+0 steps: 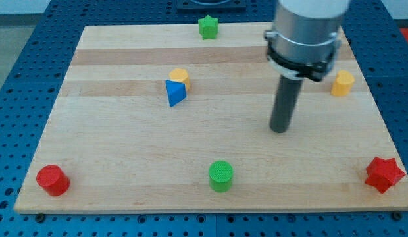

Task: Push the green star to the right side of the yellow hexagon and blue triangle

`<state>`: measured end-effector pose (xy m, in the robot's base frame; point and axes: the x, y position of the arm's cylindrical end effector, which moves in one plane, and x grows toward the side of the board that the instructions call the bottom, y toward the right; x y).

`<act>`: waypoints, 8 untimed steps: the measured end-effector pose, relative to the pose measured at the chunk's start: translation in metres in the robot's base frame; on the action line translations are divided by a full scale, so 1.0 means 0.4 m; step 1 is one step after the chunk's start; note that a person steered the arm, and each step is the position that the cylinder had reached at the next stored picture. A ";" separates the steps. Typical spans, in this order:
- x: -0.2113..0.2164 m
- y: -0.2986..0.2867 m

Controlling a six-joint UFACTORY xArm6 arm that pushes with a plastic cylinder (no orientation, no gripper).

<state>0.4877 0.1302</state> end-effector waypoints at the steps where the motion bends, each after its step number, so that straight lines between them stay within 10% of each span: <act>1: -0.013 0.069; 5: -0.078 0.027; 8: -0.486 -0.334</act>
<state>0.2933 -0.0035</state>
